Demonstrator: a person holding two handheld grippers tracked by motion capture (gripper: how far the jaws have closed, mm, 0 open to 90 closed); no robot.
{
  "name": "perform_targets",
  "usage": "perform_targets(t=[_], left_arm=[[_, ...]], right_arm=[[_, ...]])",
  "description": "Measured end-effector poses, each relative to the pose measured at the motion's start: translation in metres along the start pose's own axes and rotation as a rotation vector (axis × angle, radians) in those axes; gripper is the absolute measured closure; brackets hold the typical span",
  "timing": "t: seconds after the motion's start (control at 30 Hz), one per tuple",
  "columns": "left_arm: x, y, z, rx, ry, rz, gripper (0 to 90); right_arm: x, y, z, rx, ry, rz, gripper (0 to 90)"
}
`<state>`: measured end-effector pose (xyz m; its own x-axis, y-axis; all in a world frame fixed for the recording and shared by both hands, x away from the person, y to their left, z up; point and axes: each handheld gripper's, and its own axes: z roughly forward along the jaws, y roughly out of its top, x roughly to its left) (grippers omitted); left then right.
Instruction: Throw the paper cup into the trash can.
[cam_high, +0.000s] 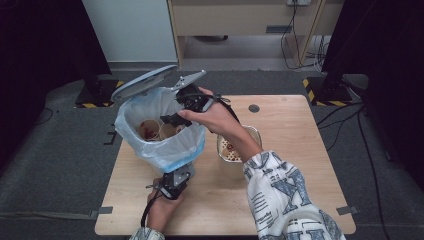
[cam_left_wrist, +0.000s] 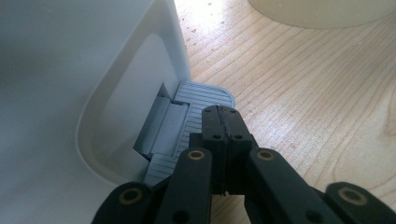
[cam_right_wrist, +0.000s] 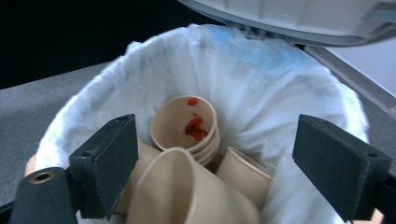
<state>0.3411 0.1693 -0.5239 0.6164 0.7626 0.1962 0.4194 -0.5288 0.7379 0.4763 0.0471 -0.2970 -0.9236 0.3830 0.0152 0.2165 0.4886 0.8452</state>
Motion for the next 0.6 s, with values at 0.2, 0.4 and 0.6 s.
perform_targets(t=[0.2, 0.4, 0.6], left_arm=[[0.0002, -0.0001, 0.0001, -0.002, -0.002, -0.001, 88.8], [0.0002, -0.0001, 0.0001, -0.002, -0.002, 0.0, 88.8], [0.0004, -0.0002, 0.0001, -0.002, -0.003, -0.001, 88.8]], right_arm=[[-0.0055, -0.0037, -0.0035, -0.005, -0.014, 0.019, 15.5], [-0.0064, -0.0043, -0.0043, -0.011, -0.014, 0.028, 15.2], [-0.0074, -0.0049, -0.0064, -0.017, -0.018, 0.031, 13.8]])
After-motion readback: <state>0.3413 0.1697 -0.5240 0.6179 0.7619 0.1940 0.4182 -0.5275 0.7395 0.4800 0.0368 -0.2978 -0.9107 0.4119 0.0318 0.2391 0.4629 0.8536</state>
